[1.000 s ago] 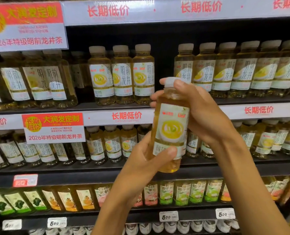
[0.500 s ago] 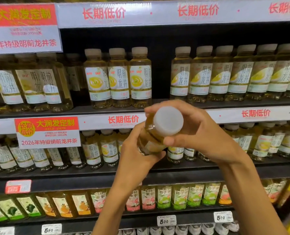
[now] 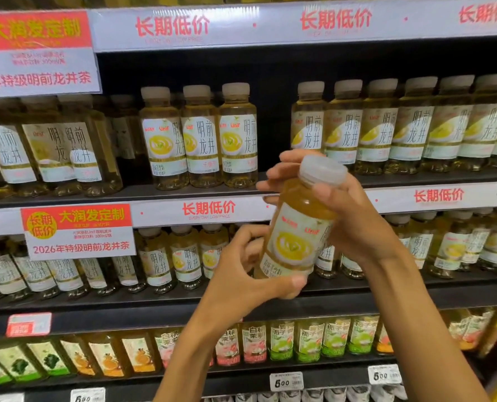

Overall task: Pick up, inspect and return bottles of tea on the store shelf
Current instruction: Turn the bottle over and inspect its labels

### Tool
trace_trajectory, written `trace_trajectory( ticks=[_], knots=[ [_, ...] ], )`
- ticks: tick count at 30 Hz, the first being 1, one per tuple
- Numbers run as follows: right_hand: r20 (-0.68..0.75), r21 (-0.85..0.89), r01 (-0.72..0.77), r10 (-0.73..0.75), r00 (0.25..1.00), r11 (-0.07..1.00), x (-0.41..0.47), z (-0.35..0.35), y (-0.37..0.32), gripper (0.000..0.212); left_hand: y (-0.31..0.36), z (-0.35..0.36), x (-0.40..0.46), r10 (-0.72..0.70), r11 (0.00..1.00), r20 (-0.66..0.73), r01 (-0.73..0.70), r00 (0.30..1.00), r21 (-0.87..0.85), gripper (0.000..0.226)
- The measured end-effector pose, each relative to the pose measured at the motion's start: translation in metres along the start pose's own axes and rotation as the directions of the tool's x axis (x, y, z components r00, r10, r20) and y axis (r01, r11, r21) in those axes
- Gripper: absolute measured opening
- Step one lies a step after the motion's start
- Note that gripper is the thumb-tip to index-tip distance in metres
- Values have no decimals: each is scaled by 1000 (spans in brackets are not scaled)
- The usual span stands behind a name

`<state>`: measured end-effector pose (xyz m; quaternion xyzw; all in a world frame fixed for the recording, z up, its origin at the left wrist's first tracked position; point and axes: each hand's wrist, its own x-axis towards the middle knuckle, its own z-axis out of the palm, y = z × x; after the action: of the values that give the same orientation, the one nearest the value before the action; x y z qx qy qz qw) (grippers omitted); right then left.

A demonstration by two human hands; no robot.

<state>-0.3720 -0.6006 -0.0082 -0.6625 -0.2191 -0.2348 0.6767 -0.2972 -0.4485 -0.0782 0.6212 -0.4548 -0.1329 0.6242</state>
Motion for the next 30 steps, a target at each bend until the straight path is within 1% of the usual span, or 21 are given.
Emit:
trace_trajectory(
  ticks=[1,2,3,5,6,8,10,11,13,15,16,18,19,20,21,22,24,25,26,28,30],
  knots=[
    [3,43,-14,14,1000,999,2,0,-1,56,0,1,0,-8,1000,27,9,1000,-23,61],
    [-12,67,-20,20,1000,998,3,0,-2,53,1,3,-1,-13,999,48,16,999,-47,58],
    [-51,62,-19,22,998,998,3,0,-4,46,1,5,-1,-16,997,57,20,998,-74,55],
    [-168,-23,-17,13,986,1000,3,1,-7,31,2,9,-2,-19,992,39,24,999,-125,50],
    [-230,-87,-23,3,973,996,3,3,-8,29,3,11,-2,-21,990,18,24,1000,-137,49],
    [-344,-178,-61,-5,939,982,4,7,-9,38,4,19,0,-15,994,-27,12,1000,-111,51],
    [-419,-184,-94,9,908,978,5,12,-8,46,6,29,2,-7,997,-74,1,997,-74,49],
    [-423,-167,-101,21,906,981,5,14,-8,44,7,33,4,-9,997,-106,1,994,-75,47],
    [-372,-84,-118,78,925,989,5,14,-10,40,9,39,6,-21,993,-181,-1,983,-120,50],
    [-333,2,-128,121,935,992,6,10,-9,40,9,37,8,-70,968,-212,15,975,-251,58],
    [-334,28,-128,130,933,991,8,8,-8,39,10,35,8,-115,936,-188,43,975,-349,63],
    [-309,84,-134,153,939,987,11,6,-5,39,12,30,8,-156,849,-44,111,987,-516,68],
    [-283,108,-137,162,945,985,13,6,-5,40,12,29,7,-140,815,41,138,989,-563,65],
    [-258,122,-131,159,953,984,14,7,-5,42,10,30,7,-123,803,92,154,988,-575,63],
    [-241,121,-117,143,960,986,15,8,-5,44,7,32,6,-125,814,95,157,988,-559,62],
    [-235,109,-100,123,964,989,15,8,-5,45,5,33,6,-144,837,58,153,988,-526,61],
    [-248,38,-79,86,965,996,13,6,-6,43,1,34,7,-169,921,-99,122,981,-369,56],
    [-268,-23,-75,66,961,997,12,6,-7,41,1,34,7,-141,957,-172,90,975,-277,53],
    [-295,-78,-71,45,954,994,11,6,-7,39,3,34,8,-95,978,-215,50,972,-205,52],
    [-360,-133,-76,23,933,988,10,8,-7,38,7,38,8,-26,992,-217,-1,976,-123,52],
    [-411,-145,-98,31,911,984,10,9,-6,29,6,44,9,-8,999,-201,-2,980,-47,60]
  ],
)
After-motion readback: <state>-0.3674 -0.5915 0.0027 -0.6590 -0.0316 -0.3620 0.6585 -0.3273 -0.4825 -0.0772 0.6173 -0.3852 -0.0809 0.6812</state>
